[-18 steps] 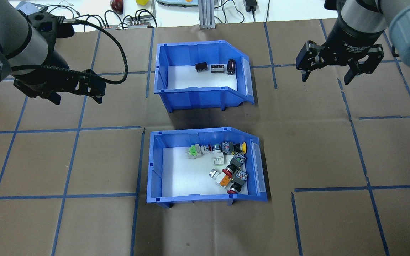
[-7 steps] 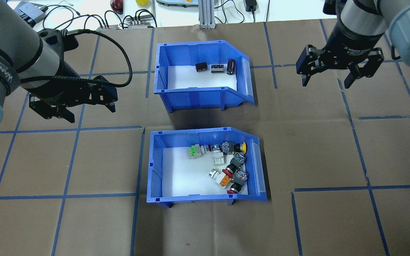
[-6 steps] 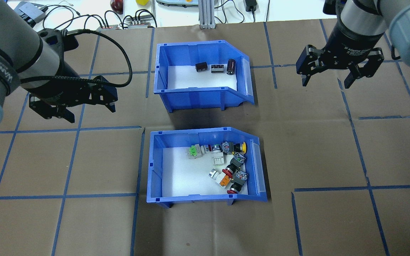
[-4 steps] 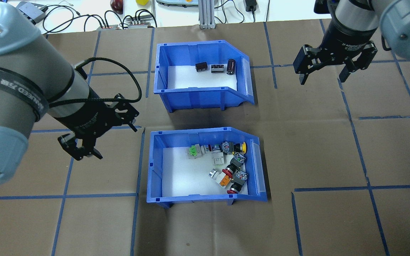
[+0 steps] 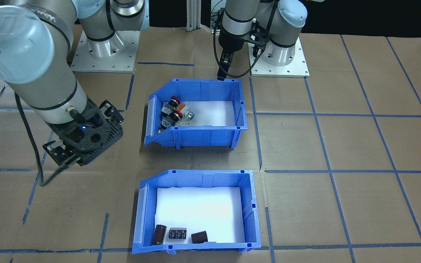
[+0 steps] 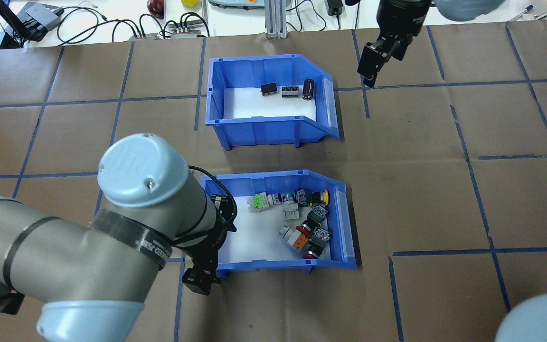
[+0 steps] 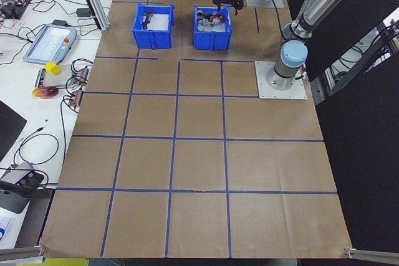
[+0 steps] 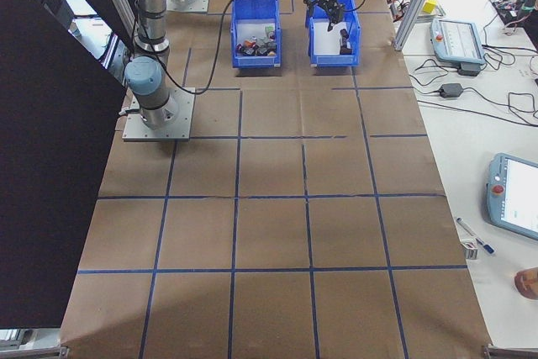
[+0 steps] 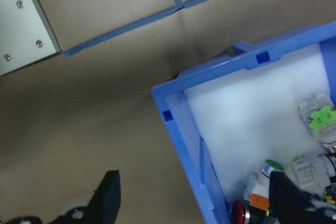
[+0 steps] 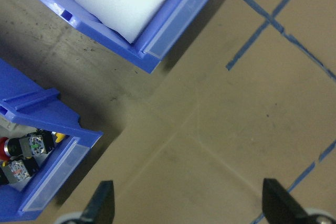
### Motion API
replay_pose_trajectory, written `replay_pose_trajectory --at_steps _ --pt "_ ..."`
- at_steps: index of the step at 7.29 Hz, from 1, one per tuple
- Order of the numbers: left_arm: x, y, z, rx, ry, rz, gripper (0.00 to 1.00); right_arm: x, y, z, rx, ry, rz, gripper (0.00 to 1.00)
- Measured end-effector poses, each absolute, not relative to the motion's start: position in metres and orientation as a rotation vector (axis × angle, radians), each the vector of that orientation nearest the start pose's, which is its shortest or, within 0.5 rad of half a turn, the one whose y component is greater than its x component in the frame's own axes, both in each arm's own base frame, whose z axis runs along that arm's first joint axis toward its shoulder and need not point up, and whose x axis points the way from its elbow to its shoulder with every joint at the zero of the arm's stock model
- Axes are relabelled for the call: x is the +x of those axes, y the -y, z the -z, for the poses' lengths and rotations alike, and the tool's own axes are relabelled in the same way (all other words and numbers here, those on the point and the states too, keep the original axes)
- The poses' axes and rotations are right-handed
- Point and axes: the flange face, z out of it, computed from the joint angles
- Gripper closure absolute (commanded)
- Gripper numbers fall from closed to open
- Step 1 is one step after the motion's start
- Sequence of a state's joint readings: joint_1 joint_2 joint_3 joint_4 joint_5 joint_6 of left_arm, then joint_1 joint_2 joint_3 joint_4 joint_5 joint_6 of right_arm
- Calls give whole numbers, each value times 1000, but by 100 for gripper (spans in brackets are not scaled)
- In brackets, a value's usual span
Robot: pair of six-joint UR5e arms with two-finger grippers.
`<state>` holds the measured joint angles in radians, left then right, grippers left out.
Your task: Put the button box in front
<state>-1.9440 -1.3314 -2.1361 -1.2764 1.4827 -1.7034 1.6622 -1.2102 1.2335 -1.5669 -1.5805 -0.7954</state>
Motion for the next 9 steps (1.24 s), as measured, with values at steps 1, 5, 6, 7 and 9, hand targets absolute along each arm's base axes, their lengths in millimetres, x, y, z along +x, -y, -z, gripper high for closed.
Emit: replay_pose_trajectory --at_steps 1,5,6,7,9 --pt "-274 278 -328 -1986 -2473 -125 1 225 641 -441 -1605 -2702 -35 0" --pt "-290 285 -282 -2142 -2363 -107 23 361 661 -404 -2058 -2373 -22 0" --pt "-293 289 -272 -2166 -2337 -111 37 384 657 -390 -2125 -2302 -41 0" --pt "-299 295 -263 -2203 -2326 -109 59 402 651 -376 -2191 -2227 -64 0" --pt "-309 301 -248 -2257 -2314 -107 100 420 648 -347 -2268 -2124 -106 0"
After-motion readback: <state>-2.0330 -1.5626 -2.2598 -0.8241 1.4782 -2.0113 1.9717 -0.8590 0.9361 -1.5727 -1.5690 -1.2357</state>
